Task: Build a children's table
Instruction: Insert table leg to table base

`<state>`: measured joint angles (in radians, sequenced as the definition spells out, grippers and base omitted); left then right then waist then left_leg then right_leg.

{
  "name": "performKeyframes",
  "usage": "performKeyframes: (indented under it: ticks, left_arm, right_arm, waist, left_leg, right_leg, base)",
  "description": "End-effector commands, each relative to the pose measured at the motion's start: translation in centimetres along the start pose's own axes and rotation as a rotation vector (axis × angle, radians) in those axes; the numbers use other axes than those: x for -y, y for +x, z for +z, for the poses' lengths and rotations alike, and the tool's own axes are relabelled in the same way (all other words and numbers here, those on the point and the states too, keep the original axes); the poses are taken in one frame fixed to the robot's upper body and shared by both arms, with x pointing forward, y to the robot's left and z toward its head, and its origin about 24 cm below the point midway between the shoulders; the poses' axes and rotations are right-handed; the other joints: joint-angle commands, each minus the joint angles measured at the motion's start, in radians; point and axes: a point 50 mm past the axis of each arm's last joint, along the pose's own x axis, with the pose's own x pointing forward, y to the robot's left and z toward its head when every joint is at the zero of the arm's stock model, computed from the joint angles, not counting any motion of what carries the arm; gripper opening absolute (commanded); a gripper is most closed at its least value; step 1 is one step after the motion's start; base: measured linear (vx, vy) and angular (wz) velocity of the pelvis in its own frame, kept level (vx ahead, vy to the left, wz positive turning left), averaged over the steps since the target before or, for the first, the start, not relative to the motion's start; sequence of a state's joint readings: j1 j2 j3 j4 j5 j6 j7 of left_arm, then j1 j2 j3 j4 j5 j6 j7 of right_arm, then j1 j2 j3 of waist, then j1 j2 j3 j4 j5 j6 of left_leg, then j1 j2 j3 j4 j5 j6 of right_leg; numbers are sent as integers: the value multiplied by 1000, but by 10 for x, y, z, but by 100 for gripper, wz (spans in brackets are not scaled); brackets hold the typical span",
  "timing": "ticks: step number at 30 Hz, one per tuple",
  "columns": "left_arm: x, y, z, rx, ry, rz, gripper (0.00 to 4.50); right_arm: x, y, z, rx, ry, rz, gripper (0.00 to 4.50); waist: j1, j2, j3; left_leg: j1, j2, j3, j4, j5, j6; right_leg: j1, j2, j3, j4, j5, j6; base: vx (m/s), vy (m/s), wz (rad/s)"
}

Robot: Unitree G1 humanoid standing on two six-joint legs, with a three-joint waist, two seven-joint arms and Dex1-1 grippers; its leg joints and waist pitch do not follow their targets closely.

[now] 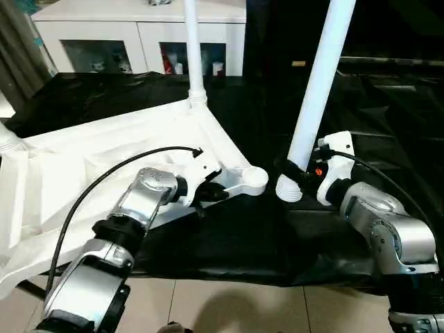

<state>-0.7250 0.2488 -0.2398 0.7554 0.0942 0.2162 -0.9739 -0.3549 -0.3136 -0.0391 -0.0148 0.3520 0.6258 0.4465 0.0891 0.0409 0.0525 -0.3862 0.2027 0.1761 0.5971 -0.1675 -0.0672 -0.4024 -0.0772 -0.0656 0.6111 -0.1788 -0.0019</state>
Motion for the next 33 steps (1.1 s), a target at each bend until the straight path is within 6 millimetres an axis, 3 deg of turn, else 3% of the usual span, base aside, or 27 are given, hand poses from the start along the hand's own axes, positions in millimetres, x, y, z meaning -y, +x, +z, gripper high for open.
performKeyframes:
  ticks: [1,3,9,12,13,16,20,27,33]
  left_arm:
    - [1,-2,-11,-54,-20,-1,29]
    - [1,-2,-11,-58,-20,-1,5]
    - [2,-3,-11,-43,-31,9,0]
    - [6,-4,-3,39,-8,-1,0]
    - [11,-4,1,79,10,-22,0]
    - [17,-3,5,115,40,-53,0]
    - [25,-2,4,116,87,-97,0]
    - [29,-2,0,111,95,-107,0]
    - [28,-3,-2,99,99,-105,0]
  right_arm:
    - [0,1,7,25,-19,8,191]
    - [1,1,7,25,-20,8,191]
    - [-1,4,11,39,-17,24,191]
    - [-8,5,17,71,-5,93,191]
    - [-13,6,21,90,-6,149,191]
    - [-17,7,25,106,-1,189,191]
    - [-19,12,27,107,-15,200,191]
    - [-19,24,15,66,-28,209,191]
    - [-16,36,0,24,-7,206,191]
  waist:
    - [3,-23,-70]
    - [2,-23,-69]
    - [2,-25,-70]
    - [2,-29,-71]
    - [1,-35,-71]
    - [4,-31,-70]
    - [5,-33,-70]
    - [5,-33,-67]
    - [3,-32,-69]
  left_leg:
    - [16,19,-5,-70,-168,24]
    - [17,19,-4,-70,-175,24]
    - [17,21,-5,-70,-166,25]
    - [15,22,-5,-69,-160,31]
    - [14,23,-5,-69,-159,34]
    - [15,23,-2,-68,-141,46]
    - [18,24,-1,-69,-142,40]
    - [19,22,0,-70,-171,23]
    - [17,23,-2,-70,-164,24]
  right_leg:
    - [49,-65,42,-77,-231,-175]
    - [48,-65,43,-79,-241,-175]
    - [48,-65,43,-76,-228,-178]
    - [50,-67,43,-72,-209,-185]
    - [51,-67,43,-72,-205,-185]
    - [47,-65,44,-71,-194,-190]
    - [45,-64,44,-70,-202,-186]
    - [42,-66,45,-76,-261,-169]
    - [43,-66,44,-73,-253,-170]
  base:
    - [0,0,0]
    - [0,0,0]
    - [0,0,0]
    - [0,0,0]
    - [0,0,0]
    - [0,0,0]
    - [0,0,0]
    - [0,0,0]
    - [0,0,0]
